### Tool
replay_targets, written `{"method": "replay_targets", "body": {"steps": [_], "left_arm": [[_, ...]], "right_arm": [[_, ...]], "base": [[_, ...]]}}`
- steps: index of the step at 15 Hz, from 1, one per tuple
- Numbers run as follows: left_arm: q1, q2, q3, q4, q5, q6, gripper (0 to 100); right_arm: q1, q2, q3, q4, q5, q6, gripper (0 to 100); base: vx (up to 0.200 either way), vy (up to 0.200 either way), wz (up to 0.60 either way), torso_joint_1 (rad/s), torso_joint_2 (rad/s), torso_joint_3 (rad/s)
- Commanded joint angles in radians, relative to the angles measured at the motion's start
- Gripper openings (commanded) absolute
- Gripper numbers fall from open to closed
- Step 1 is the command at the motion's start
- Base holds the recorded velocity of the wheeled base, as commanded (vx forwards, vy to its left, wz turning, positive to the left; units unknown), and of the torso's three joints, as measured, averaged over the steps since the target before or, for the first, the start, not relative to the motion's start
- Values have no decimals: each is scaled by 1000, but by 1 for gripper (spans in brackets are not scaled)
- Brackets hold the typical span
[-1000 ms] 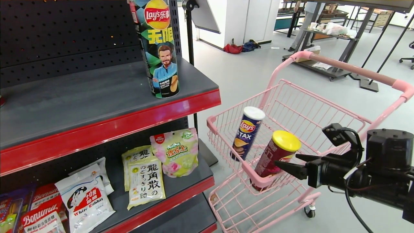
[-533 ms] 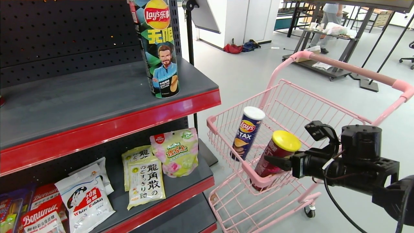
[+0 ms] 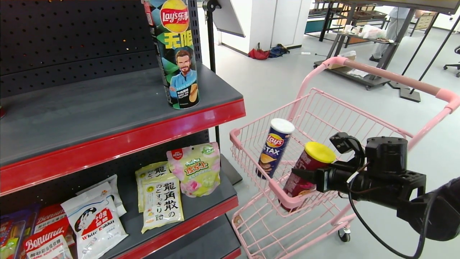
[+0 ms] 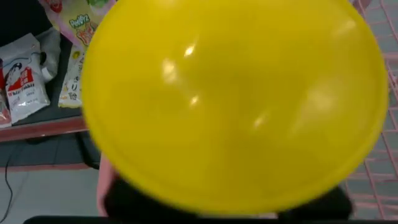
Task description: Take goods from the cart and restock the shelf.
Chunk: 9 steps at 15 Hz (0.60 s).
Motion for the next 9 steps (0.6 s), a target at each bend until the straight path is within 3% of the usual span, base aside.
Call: {"method": "replay_targets", "body": {"steps": [1,9], "left_arm": [[0,0,0,-2,-1,1,100],[0,0,0,0,1,1,100]], "right_arm": [[2,49,1,-71,-2,0,0],[25,-69,41,-90,-52,-11,0]], "base": [[0,0,0,0,0,0],[0,0,0,0,0,0]]}}
